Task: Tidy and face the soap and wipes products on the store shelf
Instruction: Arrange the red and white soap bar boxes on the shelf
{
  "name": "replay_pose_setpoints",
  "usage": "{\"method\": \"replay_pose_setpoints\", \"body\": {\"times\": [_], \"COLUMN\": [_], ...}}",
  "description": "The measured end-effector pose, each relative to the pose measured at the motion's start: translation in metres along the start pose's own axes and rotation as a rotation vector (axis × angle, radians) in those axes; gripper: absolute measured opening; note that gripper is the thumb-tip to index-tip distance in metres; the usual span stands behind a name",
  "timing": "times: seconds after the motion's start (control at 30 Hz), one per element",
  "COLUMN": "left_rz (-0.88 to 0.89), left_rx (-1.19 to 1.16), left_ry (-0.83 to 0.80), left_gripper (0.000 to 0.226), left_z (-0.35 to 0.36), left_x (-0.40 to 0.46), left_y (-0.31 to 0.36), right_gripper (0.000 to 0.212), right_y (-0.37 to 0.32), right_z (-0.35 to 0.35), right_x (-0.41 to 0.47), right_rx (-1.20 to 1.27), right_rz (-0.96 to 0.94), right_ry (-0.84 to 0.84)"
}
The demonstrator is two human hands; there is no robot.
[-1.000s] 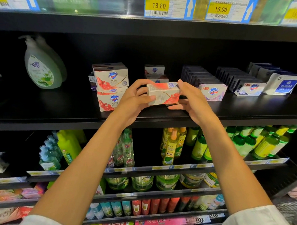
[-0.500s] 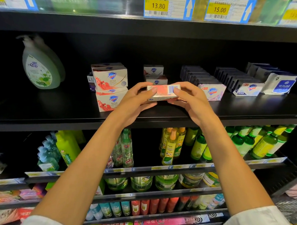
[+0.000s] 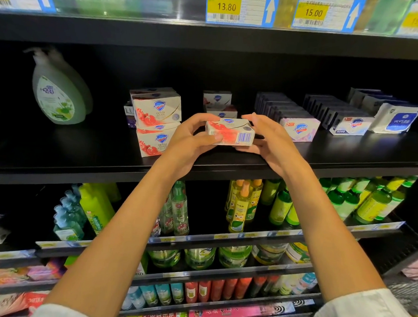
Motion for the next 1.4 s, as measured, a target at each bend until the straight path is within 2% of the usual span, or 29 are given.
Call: {"method": "replay_pose_setpoints", "body": {"times": [0.4,0.63,0.83,1.03,1.17,1.23,1.3,1.33,1.4], "left_rz": [0.010,-0.041,0.023,0.031,0.084,0.128,0.179,0.216,0.277], "left_rx": [-0.028,-0.031,0.025,0.101,0.324,0.524,0.779,0.914,1.130], "left_ry": [-0.072,-0.005,0.042,0.082,0.188,0.246,0.309,0.314,0.222], "left_gripper": [0.044,0.055,0.051,0.058,0.068,0.068,0.059,0.053,0.045], "left_z": [-0.001,0.001,0.003,0.006,0.007,0.004,-0.004,-0.010,-0.021], "left_x": [-0.003,0.000,-0.006,-0.009,-0.019,-0.033,-0.052,-0.060,-0.075], "left_y": [0.001,0.001,0.003,0.005,0.003,0.000,0.000,0.000,-0.001], "right_gripper": [0.037,0.039,0.049,0.043,0.045,0.045,0.044,0.044,0.044], "right_y": [0.002,0.002,0.001,0.000,-0.003,-0.004,-0.006,-0.007,-0.011], "right_z": [-0.005,-0.006,-0.003,-0.002,-0.004,-0.004,-0.002,0.000,0.010], "right_x": [-0.001,-0.004,-0.004,-0.006,-0.008,-0.009,-0.009,-0.008,-0.004], "right_rx": [-0.047,-0.095,-0.111,-0.158,-0.102,-0.064,-0.042,-0.037,-0.044], "right_rz": [-0.024,-0.132,-0.084,-0.097,-0.108,-0.120,-0.131,-0.137,-0.150], "right_ry": [0.019,0.032,0.020,0.045,0.057,0.053,0.050,0.048,0.035]}}
Point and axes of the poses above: each hand's wrist, its own x-axis towards the middle knuckle, its own z-axis out of the palm, y = z × x, the point moved 1 cm from there along x, towards the middle knuckle, and after that the axes turned 1 degree about y, right-handed, at the moved point
